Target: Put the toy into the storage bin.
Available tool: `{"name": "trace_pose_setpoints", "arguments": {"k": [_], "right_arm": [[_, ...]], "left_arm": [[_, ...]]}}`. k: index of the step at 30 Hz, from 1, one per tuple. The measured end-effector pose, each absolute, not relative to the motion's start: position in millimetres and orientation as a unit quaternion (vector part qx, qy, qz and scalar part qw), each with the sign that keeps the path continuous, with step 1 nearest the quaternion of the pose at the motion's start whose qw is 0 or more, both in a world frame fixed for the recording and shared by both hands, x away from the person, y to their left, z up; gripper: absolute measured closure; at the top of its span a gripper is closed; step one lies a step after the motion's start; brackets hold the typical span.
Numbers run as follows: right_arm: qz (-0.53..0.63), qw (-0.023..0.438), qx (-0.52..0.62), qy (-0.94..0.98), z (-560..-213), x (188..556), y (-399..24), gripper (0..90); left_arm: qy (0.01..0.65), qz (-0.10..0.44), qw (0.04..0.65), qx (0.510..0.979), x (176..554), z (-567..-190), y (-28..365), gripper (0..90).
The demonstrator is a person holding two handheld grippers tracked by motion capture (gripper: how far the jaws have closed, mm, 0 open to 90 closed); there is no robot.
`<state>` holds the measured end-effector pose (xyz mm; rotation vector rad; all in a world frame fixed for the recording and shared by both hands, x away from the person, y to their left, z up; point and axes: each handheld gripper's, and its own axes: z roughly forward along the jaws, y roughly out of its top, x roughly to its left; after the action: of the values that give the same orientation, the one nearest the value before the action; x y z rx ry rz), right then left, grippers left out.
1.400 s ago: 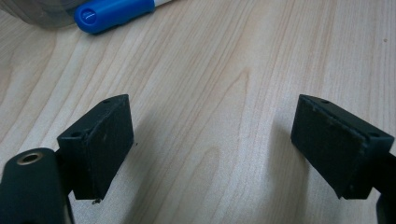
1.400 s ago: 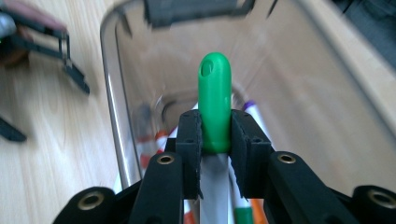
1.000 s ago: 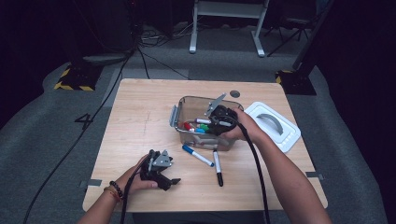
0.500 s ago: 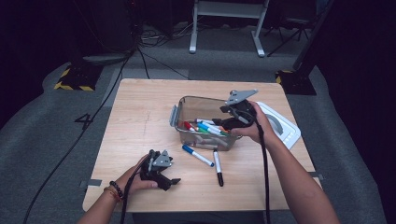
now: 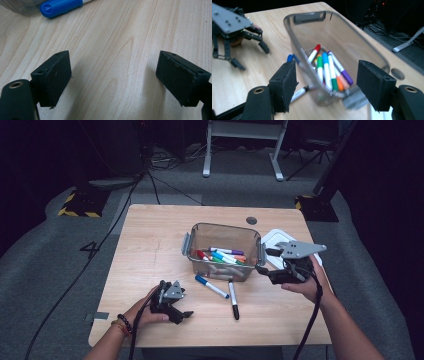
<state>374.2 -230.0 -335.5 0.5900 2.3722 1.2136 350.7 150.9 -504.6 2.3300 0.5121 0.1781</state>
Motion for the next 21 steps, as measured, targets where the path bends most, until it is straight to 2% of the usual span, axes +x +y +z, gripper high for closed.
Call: {"name": "trace_pose_setpoints", "arguments": {"k": [8,9,21], "right_arm": [[0.434,0.208,0.226,0.847,-382,349,-235,33.7],[0.427,0.199,0.227,0.852,-399,346,-232,33.9],[0.388,0.113,0.223,0.887,-466,334,-198,33.4]], "left_arm": [[0.199,0.069,0.366,0.906,351,-505,151,13.5],[0.199,0.069,0.366,0.906,351,-505,151,13.5],[0.199,0.070,0.366,0.906,350,-505,151,13.5]]}}
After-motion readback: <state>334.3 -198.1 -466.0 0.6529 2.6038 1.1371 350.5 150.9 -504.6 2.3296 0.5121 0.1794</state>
